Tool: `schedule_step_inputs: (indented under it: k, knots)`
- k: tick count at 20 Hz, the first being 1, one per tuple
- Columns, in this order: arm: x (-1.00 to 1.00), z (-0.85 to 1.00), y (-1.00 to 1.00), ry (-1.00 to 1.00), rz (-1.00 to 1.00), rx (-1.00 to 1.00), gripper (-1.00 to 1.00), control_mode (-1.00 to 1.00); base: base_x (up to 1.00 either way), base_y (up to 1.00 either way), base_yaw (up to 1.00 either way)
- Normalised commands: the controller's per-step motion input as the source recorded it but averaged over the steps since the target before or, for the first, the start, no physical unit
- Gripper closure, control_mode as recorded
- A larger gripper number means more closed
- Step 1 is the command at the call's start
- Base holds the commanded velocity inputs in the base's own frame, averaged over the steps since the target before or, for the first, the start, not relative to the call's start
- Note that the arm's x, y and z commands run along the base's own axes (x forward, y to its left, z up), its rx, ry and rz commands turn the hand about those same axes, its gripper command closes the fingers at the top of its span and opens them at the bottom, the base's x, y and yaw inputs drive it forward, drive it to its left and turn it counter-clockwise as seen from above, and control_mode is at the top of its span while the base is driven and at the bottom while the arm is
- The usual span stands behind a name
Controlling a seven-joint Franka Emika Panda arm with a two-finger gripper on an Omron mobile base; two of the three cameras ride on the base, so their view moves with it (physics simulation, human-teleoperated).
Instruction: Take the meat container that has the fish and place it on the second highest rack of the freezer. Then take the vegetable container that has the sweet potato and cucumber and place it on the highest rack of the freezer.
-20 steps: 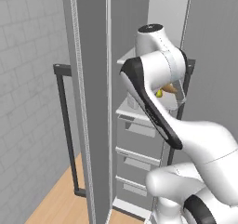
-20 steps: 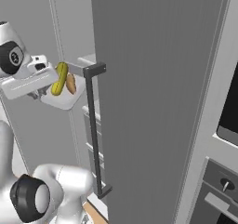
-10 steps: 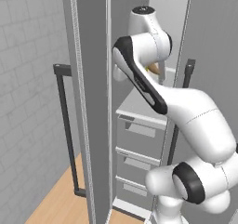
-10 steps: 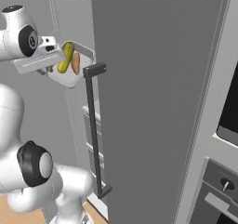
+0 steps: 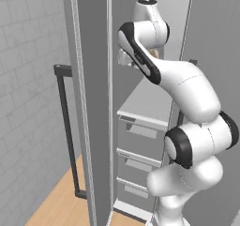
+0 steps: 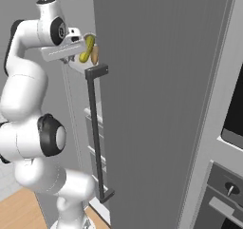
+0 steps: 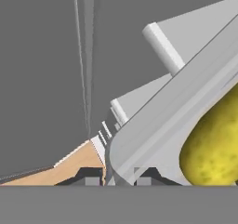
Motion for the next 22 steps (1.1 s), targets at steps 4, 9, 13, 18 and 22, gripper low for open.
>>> schedule_step_inputs:
  k: [4,9,13,18,22]
  knots:
    - [0.92,0.00,-0.65,-0.03,0.00,0.00,1.00,-1.00,0.00,0.00,0.00]
    - [0.98,0.00,-0.31,-0.01,0.00,0.00,1.00,-1.00,0.00,0.00,0.00]
    - [0.86,-0.01,-0.08,-0.01,0.00,0.00,1.00,-1.00,0.00,0.00,0.00]
    - [0.30,-0.05,-0.06,-0.14,0.00,-0.01,-1.00,-1.00,0.00,0.00,0.00]
    - [0.03,-0.03,0.00,-0.11,0.00,-0.01,-1.00,-1.00,0.00,0.00,0.00]
